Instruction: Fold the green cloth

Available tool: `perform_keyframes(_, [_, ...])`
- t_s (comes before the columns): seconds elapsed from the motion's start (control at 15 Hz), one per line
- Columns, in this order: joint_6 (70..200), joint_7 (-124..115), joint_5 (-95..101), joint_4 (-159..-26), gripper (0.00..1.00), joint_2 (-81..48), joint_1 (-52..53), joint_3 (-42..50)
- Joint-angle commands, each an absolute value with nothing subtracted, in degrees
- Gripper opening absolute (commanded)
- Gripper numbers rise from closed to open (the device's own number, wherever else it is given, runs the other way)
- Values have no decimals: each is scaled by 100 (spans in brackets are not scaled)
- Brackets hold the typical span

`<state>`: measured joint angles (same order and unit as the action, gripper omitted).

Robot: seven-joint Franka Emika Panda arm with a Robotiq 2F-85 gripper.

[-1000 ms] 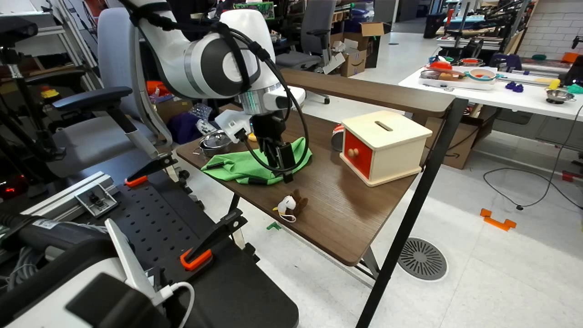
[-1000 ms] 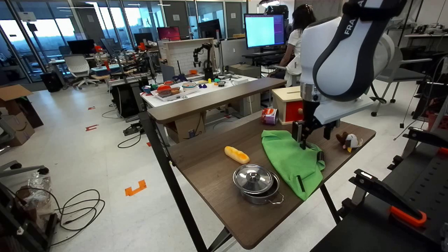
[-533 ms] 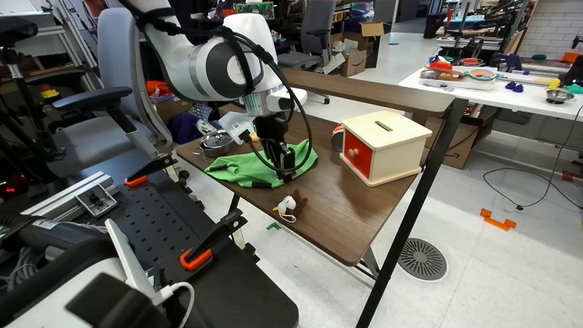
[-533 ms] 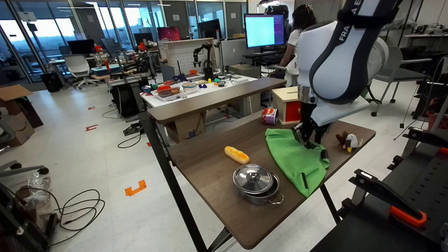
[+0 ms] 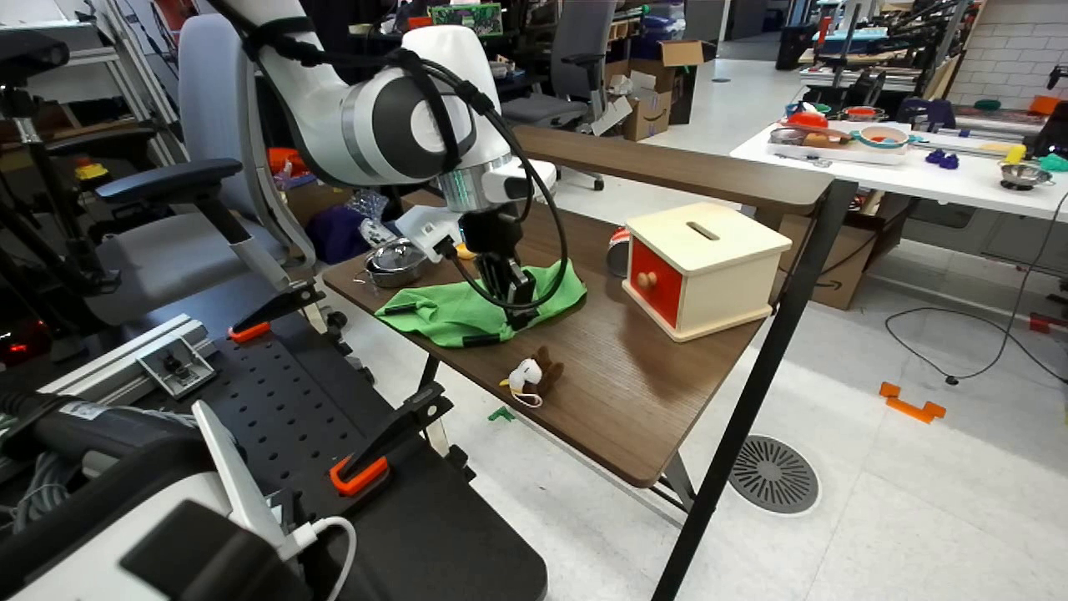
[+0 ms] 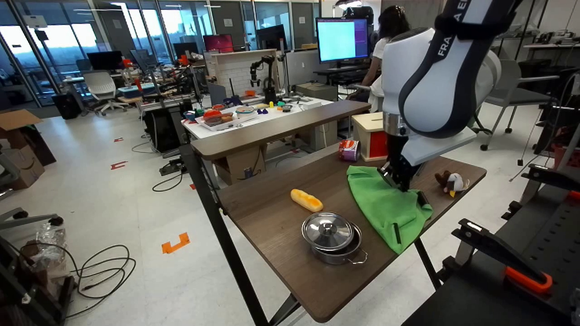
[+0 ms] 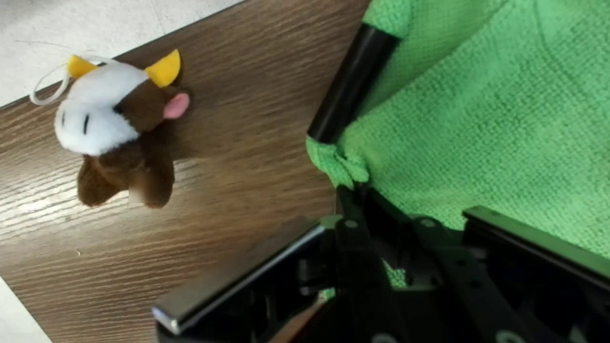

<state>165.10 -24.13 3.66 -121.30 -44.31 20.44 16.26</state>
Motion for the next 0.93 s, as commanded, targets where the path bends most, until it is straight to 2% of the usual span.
perform_keyframes(0.0, [16441, -2363, 432, -12153, 35, -4437, 2179, 1711])
perform_keyframes(0.6, [16492, -2316, 461, -12232, 99, -4262, 2290, 1732])
perform_keyframes(0.8, [16486, -2327, 465, -12202, 100, -4288, 2348, 1733])
perform_keyframes(0.87, [16475, -2334, 467, -12191, 95, -4299, 2367, 1740])
